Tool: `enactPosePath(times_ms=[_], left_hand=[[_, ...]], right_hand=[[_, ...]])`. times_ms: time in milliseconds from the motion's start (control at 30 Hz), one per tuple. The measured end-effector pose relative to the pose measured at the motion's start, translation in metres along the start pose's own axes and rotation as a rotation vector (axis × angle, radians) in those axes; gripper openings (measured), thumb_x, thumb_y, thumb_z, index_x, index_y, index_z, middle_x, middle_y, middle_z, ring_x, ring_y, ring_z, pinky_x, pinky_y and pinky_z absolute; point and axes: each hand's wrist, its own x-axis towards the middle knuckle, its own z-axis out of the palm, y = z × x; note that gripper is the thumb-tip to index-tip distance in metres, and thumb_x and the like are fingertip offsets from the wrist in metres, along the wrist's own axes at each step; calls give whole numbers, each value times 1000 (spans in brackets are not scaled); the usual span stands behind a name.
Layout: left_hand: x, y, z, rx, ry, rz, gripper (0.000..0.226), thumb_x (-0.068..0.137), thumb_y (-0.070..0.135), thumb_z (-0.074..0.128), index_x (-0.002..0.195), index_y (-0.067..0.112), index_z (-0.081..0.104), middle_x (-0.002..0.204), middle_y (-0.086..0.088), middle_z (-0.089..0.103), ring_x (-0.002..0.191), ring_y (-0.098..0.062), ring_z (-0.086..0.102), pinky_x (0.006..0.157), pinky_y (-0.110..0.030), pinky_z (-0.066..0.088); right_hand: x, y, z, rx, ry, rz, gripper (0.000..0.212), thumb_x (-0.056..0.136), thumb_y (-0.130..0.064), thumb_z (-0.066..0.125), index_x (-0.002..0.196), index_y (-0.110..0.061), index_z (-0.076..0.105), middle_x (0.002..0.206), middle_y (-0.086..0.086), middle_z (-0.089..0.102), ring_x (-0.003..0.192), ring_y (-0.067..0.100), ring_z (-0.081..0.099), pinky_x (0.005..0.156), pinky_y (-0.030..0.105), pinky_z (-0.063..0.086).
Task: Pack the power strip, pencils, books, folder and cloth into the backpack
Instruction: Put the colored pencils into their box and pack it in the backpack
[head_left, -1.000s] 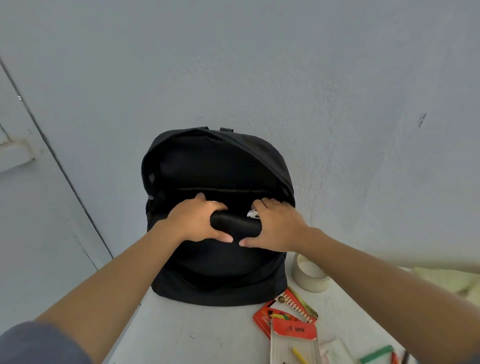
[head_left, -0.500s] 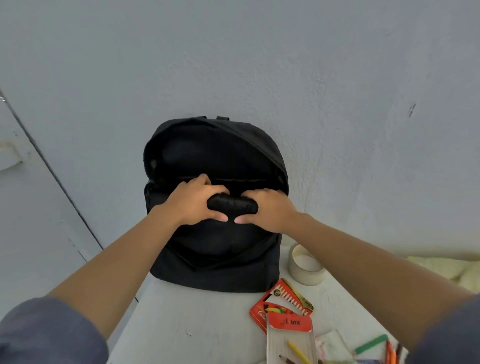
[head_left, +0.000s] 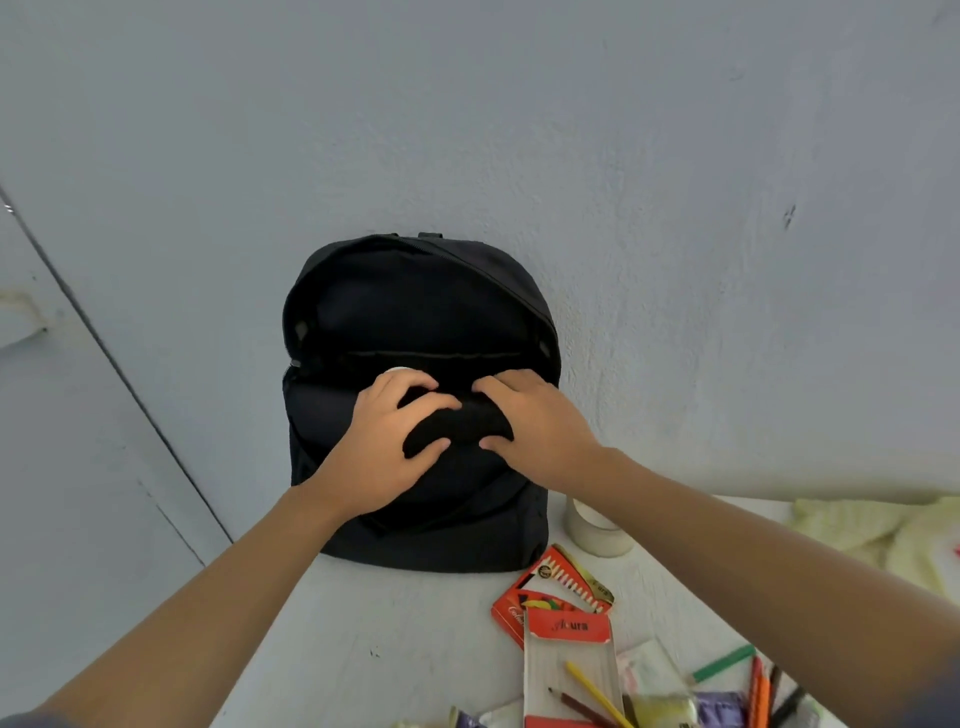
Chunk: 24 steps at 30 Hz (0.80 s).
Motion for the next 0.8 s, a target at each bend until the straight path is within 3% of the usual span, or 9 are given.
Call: enactPosePath(times_ms=[100, 200, 300, 367, 433, 533, 700, 800], left_hand=[[-17, 26, -5, -116, -51, 4, 21, 94, 29, 70, 114, 32, 69, 115, 14, 55, 108, -7, 55, 92, -24, 45], [-32, 53, -5, -213, -394, -178, 13, 97, 36, 66, 110, 38, 68, 92, 16, 63, 81, -6, 63, 73, -25, 56], [-48, 74, 15, -195, -698, -308, 24, 100, 47, 58, 120, 37, 67, 99, 13, 68, 85, -4, 66, 82, -27, 57], [-60, 87, 33, -203, -776, -335, 32, 100, 54, 54, 126, 37, 63, 108, 10, 68, 95, -8, 64, 89, -33, 55], [-67, 96, 49, -172, -785, -341, 35, 99, 57, 54, 127, 38, 60, 111, 11, 67, 97, -11, 63, 90, -38, 55], [-73, 111, 71, -65, -727, -358, 42, 98, 57, 53, 132, 33, 54, 114, 7, 66, 102, -18, 63, 88, -40, 54], [-79, 128, 94, -1, -712, -384, 45, 101, 58, 46, 139, 34, 49, 120, -2, 58, 109, -25, 61, 89, -39, 52], [-85, 139, 98, 11, -688, -437, 47, 97, 56, 57, 138, 35, 50, 120, -2, 46, 102, -22, 61, 87, -36, 53]], right_hand=[[-29, 4, -1, 42, 156, -33, 45, 85, -16, 73, 128, -18, 58, 128, 1, 57, 120, 20, 50, 100, 35, 43], [-63, 8, -7, 71, 235, 10, 17, 89, -14, 66, 105, -19, 63, 104, -3, 62, 97, 17, 54, 85, 30, 44], [-98, 13, -10, 146, -27, 169, 11, 90, -21, 61, 82, -25, 56, 80, -8, 58, 76, 16, 55, 68, 29, 44], [-125, 11, -11, 130, -270, 227, 14, 87, -28, 62, 75, -28, 56, 82, -7, 62, 77, 16, 59, 70, 34, 52], [-149, 8, -6, 70, -450, 259, 10, 86, -31, 66, 79, -23, 65, 87, -6, 65, 83, 16, 61, 76, 35, 54], [-183, 3, 9, 57, -549, 265, 18, 87, -45, 66, 84, -28, 63, 91, -8, 63, 85, 16, 58, 76, 33, 51], [-208, -6, 29, 47, -523, 239, 49, 84, -59, 67, 124, -34, 54, 115, -6, 55, 97, 15, 51, 78, 31, 44], [-212, -8, 35, -4, -445, 200, 46, 79, -56, 73, 115, -32, 58, 124, -3, 44, 110, 20, 44, 88, 35, 48]])
